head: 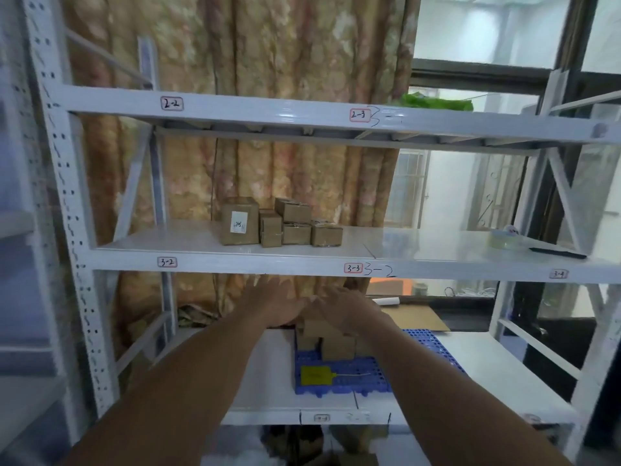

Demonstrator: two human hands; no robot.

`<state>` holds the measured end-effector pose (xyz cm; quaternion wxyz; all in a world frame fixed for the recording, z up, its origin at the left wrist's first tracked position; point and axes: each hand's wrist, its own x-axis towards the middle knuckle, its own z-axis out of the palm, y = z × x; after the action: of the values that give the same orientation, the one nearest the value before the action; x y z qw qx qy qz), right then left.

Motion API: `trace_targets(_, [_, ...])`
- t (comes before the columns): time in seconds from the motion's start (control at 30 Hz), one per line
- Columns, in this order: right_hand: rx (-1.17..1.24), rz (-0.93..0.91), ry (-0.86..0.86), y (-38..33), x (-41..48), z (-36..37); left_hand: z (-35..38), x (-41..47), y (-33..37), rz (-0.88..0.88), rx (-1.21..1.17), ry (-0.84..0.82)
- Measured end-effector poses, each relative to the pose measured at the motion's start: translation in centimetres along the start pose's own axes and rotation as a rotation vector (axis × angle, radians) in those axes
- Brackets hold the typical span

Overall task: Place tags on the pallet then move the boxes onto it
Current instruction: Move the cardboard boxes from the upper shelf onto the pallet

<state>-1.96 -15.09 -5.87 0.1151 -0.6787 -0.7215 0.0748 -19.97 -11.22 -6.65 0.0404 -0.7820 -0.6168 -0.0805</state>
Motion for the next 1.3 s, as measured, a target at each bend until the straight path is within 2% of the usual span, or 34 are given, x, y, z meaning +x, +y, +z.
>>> trace_targets(0.13, [-0.135,-0.089,0.072,-3.9,0.3,-1.5,-3.0,0.1,-3.1,0.003,0.049,0.048])
trace_targets(0.3, [-0.087,-0.104,0.22,-9.2,2.4,-4.4,-6.6,1.7,-8.7,-0.012,0.001,0.191])
trace_targets(0.47, [-0.068,-0.176,0.3,-16.0,7.0,-5.5,-9.2,5.3,-15.1,-0.073,-0.034,0.218])
trace_targets(0.67, [-0.09,-0.13,0.31,-19.6,12.9,-5.2,-8.9,9.3,-20.4,-0.128,-0.186,0.178])
trace_targets(0.93, [-0.058,-0.021,0.317,-20.1,19.9,-5.2,-8.2,14.4,-21.2,-0.21,-0.531,0.135])
trace_targets(1.2, [0.055,-0.036,0.34,-19.7,23.7,-3.8,-7.7,17.7,-20.2,-0.296,-0.829,0.155])
trace_targets(1.3, [0.104,-0.026,0.321,-20.5,23.5,-4.0,-7.1,18.2,-19.8,-0.307,-0.983,0.212])
